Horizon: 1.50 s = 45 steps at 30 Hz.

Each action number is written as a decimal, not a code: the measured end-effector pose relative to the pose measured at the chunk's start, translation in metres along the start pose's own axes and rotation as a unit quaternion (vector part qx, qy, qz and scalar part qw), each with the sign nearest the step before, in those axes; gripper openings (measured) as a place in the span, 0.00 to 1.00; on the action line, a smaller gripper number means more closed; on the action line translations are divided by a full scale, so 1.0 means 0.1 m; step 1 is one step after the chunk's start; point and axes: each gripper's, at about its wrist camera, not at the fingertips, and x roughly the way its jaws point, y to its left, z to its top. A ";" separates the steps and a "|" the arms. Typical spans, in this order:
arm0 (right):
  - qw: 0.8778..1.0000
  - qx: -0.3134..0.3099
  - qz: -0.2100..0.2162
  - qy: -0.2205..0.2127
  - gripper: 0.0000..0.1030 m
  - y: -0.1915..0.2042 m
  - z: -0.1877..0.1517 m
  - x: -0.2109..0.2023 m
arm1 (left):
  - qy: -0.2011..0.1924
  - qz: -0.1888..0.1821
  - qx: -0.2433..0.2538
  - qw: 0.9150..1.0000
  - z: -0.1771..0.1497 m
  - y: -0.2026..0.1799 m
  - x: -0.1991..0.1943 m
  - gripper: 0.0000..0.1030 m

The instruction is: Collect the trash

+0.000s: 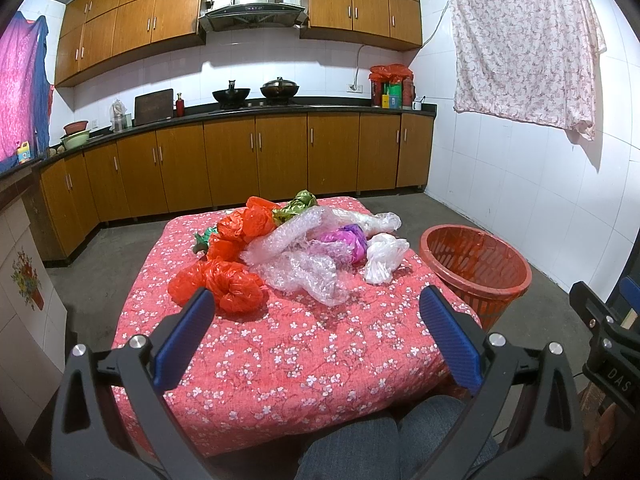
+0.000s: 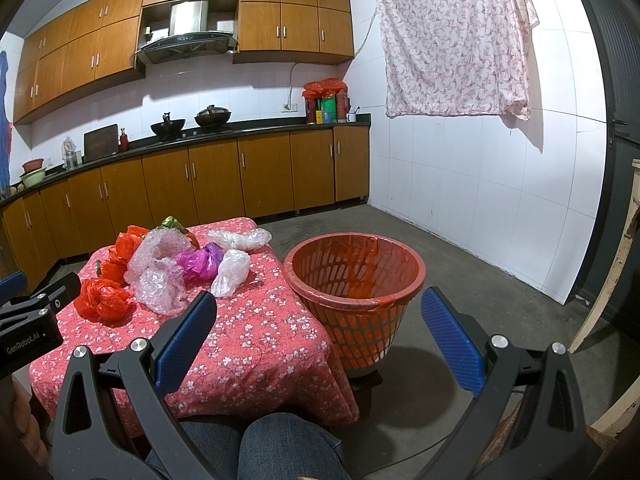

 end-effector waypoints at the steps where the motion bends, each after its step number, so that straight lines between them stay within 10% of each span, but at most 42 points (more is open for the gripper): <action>1: 1.000 0.000 0.000 0.000 0.98 0.00 0.00 0.00 | 0.000 0.000 0.000 1.000 0.00 0.00 0.00 0.96; 29: 0.999 0.005 0.034 0.022 0.98 0.01 0.00 0.15 | 0.039 0.013 -0.035 0.999 -0.16 0.21 0.28 0.96; 45: 0.990 0.010 0.093 0.102 0.94 0.55 0.24 1.50 | 0.112 0.082 -0.136 0.981 -0.14 1.19 1.31 0.96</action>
